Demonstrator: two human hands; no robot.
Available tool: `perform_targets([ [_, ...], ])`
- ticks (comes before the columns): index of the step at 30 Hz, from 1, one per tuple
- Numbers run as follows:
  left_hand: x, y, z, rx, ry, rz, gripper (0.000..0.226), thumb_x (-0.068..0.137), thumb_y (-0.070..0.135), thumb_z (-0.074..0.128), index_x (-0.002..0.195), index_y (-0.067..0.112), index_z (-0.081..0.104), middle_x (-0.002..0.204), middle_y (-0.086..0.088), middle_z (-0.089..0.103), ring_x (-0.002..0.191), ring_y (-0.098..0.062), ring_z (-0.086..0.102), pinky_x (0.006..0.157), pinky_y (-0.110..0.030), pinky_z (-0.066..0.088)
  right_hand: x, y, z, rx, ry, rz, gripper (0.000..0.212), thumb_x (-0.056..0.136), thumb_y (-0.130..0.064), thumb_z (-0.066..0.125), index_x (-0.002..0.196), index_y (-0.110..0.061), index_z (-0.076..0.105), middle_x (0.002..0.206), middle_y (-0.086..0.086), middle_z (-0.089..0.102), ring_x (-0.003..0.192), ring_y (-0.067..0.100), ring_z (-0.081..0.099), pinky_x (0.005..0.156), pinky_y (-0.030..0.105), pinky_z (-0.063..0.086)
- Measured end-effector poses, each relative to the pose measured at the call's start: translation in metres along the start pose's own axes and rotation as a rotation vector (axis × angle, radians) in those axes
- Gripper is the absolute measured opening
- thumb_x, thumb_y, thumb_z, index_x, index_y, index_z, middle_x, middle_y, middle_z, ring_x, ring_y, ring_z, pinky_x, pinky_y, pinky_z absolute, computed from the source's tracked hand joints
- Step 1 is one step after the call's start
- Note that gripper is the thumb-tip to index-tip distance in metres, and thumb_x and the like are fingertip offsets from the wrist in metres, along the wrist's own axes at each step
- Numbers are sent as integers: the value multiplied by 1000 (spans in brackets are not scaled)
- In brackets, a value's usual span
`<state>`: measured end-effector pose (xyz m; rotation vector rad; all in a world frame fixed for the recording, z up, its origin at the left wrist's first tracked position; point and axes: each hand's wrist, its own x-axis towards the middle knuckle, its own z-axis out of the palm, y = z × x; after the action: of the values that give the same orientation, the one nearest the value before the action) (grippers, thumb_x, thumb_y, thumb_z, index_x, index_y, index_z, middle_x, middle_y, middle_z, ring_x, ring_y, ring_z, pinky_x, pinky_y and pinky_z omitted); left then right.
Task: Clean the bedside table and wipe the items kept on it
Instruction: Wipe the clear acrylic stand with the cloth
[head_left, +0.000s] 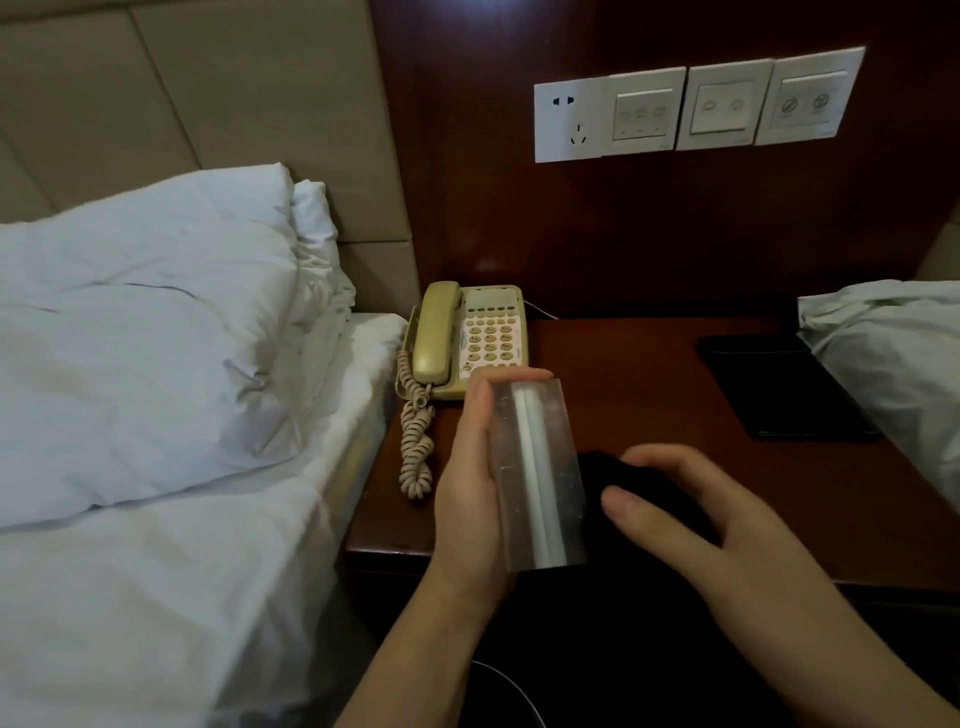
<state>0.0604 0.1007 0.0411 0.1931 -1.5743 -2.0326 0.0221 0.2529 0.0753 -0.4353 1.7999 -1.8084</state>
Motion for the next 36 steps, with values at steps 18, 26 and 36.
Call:
perform_targets([
  [18,8,-4,-2,47,153,71,40,102,50,42,81,37,73,86,17,72,86,0,66,75,-15,52,-4,33,18,-1005,-19,-843,40,90,-47,49,129,-36,53,145,-22,44,120,-3,46,101,7,33],
  [26,6,-12,3,-105,107,-97,56,89,66,62,130,28,68,137,-2,66,133,-18,57,117,-47,37,28,0,26,-886,282,-811,30,90,-29,60,118,-24,66,123,-13,53,108,-2,50,92,4,37],
  [36,7,4,-4,83,67,48,33,101,44,41,113,22,62,72,19,68,64,6,63,58,-8,49,-10,20,22,-1019,57,-873,33,74,-32,70,106,-34,65,114,-20,53,97,-5,55,85,10,45],
])
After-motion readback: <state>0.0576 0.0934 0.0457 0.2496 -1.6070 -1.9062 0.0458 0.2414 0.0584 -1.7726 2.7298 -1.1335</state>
